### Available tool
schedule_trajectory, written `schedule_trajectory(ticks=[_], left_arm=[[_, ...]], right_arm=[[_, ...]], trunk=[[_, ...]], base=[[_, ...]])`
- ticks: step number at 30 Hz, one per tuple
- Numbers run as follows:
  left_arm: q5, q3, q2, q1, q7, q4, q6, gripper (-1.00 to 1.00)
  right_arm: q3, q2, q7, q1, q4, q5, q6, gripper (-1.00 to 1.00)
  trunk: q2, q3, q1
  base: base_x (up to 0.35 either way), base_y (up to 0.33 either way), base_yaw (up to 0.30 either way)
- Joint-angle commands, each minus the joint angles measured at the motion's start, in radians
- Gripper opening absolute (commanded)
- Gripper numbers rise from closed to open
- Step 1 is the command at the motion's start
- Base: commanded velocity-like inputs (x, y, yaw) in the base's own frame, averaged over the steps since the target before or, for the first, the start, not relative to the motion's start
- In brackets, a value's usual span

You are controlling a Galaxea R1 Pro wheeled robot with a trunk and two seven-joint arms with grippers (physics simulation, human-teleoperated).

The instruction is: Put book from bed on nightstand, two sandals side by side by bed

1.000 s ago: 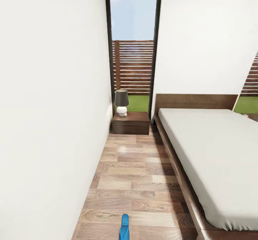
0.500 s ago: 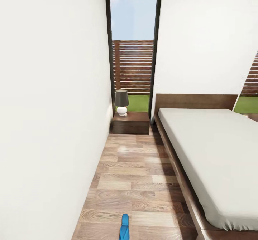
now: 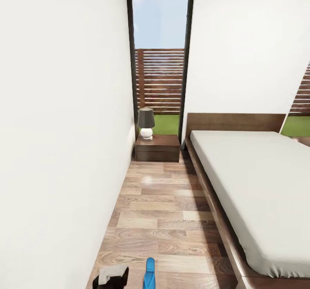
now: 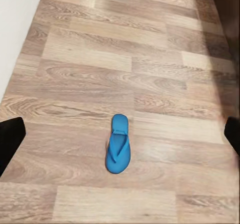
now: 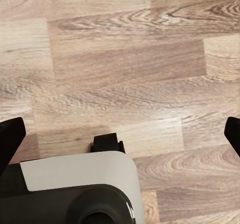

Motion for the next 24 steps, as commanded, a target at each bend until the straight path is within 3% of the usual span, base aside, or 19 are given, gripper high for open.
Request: schedule_trajectory(ticks=[1, 4, 11, 17, 24], left_arm=[[0.009, -0.01, -0.005, -0.001, 0.0, -0.02, 0.016, 1.0], [0.004, -0.032, -0.022, -0.028, 0.002, -0.086, 0.072, 1.0], [0.007, -0.042, -0.03, -0.21, 0.005, -0.115, 0.104, 1.0], [0.006, -0.039, -0.024, -0.235, 0.003, -0.114, 0.104, 1.0], [0.007, -0.035, 0.001, -0.24, -0.006, -0.1, 0.104, 1.0]], right_arm=[[-0.003, 0.0, 0.0, -0.001, 0.001, 0.0, -0.003, 1.0], [-0.002, 0.0, 0.0, -0.001, 0.001, 0.0, -0.003, 1.0], [-0.002, 0.0, 0.0, -0.001, 0.001, 0.001, -0.003, 1.0], [-0.002, 0.0, 0.0, -0.001, 0.001, 0.002, -0.003, 1.0], [-0.003, -0.001, 0.0, -0.001, -0.009, 0.001, 0.003, 1.0]], trunk=[[-0.001, -0.001, 0.0], [-0.001, -0.001, 0.0], [-0.001, -0.001, 0.0], [-0.001, -0.001, 0.0], [-0.001, -0.001, 0.0]], base=[[0.0, 0.0, 0.0], [0.0, 0.0, 0.0], [0.0, 0.0, 0.0], [0.0, 0.0, 0.0], [0.0, 0.0, 0.0]])
